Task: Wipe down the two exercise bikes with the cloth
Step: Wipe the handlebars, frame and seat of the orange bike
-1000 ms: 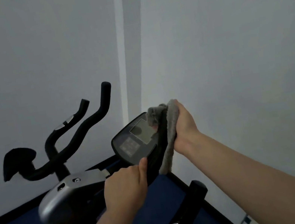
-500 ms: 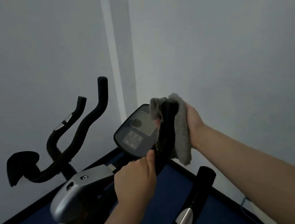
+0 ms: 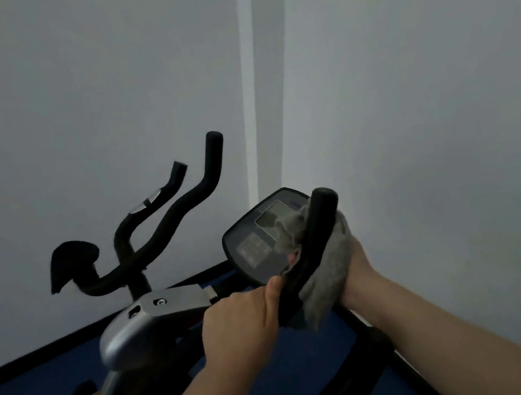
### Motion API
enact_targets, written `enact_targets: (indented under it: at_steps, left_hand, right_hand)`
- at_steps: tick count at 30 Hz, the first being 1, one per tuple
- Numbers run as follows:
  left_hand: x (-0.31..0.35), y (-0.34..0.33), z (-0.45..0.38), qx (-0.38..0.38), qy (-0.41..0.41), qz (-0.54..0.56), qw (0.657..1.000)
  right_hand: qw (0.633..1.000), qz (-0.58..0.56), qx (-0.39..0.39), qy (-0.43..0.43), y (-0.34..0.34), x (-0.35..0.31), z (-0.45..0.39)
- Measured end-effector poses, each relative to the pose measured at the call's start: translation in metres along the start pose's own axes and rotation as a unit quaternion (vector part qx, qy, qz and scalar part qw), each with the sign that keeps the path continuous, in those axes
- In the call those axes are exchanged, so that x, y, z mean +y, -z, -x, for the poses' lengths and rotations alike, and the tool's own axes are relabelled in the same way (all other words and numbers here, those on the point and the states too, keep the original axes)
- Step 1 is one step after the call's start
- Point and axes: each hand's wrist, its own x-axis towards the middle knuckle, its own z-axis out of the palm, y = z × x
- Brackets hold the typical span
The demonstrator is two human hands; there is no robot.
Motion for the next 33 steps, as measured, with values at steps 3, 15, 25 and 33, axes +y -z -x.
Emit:
enact_targets:
  at_steps: [3, 15, 25, 33]
  left_hand:
    - [0.002, -0.003, 0.000, 0.034, 0.012, -0.018, 0.999]
    - [0.007, -0.006, -0.004, 0.053, 0.083, -0.022, 0.995]
    - [0.009, -0.004, -0.005, 0.042, 0.114, -0.052, 0.991]
    - [0.006, -0.009, -0.005, 0.049, 0.118, -0.065, 0.990]
  right_hand:
    - [0.991, 0.050, -0.059, 0.111, -0.006, -0.031, 0.006]
    - [0.936, 0.160, -0.177, 0.261, -0.015, -0.045, 0.006]
    - [0.994, 0.025, -0.101, -0.020, 0.008, 0.003, 0.003]
    - [0.978, 0.151, -0.103, 0.105, 0.013, 0.012, 0.021]
